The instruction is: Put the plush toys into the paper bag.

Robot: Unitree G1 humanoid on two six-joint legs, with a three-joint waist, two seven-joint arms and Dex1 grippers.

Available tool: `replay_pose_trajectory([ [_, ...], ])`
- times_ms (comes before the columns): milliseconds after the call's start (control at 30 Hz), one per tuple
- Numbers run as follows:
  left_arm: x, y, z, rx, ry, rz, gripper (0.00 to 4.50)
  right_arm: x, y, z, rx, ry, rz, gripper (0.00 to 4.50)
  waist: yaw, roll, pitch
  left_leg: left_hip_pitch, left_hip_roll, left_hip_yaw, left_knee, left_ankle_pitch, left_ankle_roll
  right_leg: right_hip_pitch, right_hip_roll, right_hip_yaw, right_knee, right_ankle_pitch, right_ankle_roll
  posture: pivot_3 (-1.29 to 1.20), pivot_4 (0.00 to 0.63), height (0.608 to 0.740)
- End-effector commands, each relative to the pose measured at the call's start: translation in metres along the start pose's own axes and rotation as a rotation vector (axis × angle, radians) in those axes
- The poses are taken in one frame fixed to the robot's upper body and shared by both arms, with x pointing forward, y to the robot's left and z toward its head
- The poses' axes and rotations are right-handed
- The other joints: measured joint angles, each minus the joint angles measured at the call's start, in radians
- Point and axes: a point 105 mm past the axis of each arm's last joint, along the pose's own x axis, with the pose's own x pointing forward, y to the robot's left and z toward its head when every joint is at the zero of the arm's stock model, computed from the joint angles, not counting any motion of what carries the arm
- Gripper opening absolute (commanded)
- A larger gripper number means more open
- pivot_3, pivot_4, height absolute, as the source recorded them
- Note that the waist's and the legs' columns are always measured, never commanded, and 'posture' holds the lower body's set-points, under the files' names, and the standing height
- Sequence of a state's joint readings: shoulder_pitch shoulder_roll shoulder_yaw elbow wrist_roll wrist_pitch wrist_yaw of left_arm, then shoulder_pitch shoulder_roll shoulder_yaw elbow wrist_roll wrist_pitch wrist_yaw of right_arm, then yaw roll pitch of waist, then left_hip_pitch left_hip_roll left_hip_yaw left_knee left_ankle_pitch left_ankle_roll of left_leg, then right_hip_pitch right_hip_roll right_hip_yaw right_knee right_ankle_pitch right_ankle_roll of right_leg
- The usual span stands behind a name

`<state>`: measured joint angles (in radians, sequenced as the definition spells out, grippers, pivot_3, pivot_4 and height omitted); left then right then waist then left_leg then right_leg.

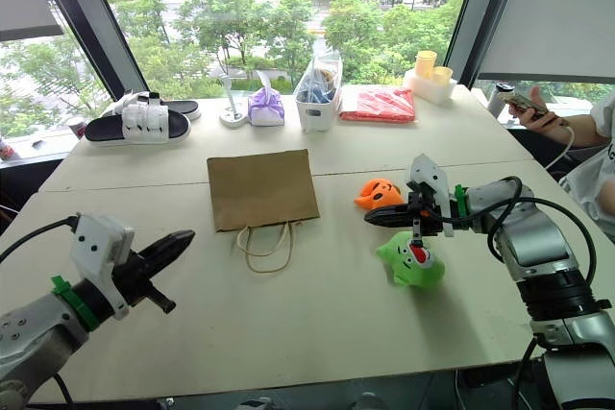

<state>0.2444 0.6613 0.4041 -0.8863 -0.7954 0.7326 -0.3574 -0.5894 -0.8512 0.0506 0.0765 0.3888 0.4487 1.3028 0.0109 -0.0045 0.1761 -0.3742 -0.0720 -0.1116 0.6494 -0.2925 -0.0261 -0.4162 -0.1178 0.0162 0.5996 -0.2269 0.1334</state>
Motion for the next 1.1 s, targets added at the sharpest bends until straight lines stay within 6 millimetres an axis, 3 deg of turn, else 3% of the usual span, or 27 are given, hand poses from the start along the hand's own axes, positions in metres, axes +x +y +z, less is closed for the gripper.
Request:
replay_pose_trajectory([
  [33,-0.006,0.002,0.010,0.040,-0.015,-0.002,0.03,-0.008,0.001,0.011,-0.036,-0.025,-0.011,0.00,0.000,0.000,0.000,0.000,0.000,0.000,0.000,0.000,0.000,0.000,0.000,0.000,0.000,0.000,0.000,0.00,0.150,0.740],
  [367,-0.008,0.011,0.014,0.016,-0.018,0.010,0.03,0.003,0.004,0.014,-0.037,-0.049,0.002,0.00,-0.001,0.000,0.000,0.000,0.000,0.000,0.000,0.000,0.000,0.000,0.000,0.000,0.001,0.000,0.000,0.00,0.150,0.740],
  [600,-0.009,0.022,0.012,0.048,0.006,0.020,0.03,0.013,0.008,0.027,-0.067,-0.070,0.031,0.00,-0.001,0.000,0.000,0.000,0.000,0.000,0.000,0.000,0.000,0.000,0.000,0.000,0.001,0.000,0.000,0.00,0.150,0.740],
  [867,-0.004,0.022,0.005,0.054,0.039,-0.021,0.03,0.025,0.012,0.025,-0.063,-0.104,0.046,0.00,-0.001,0.000,0.000,0.000,0.000,0.000,0.000,0.000,0.000,-0.001,0.000,0.000,0.001,0.000,0.000,0.00,0.150,0.740],
  [1067,0.006,0.033,0.005,0.094,0.042,-0.071,0.03,0.033,0.016,0.028,-0.071,-0.128,0.042,0.00,0.000,0.000,0.000,0.000,0.000,0.000,0.000,0.001,-0.001,-0.002,0.000,0.000,0.003,0.000,0.000,0.00,0.150,0.740],
  [1100,0.011,0.036,0.002,0.117,0.049,-0.084,0.27,0.034,0.017,0.026,-0.075,-0.125,0.044,0.00,0.001,0.000,0.000,0.000,0.000,0.000,0.000,0.001,-0.001,-0.002,0.000,0.000,0.003,0.000,0.000,0.00,0.150,0.740],
])
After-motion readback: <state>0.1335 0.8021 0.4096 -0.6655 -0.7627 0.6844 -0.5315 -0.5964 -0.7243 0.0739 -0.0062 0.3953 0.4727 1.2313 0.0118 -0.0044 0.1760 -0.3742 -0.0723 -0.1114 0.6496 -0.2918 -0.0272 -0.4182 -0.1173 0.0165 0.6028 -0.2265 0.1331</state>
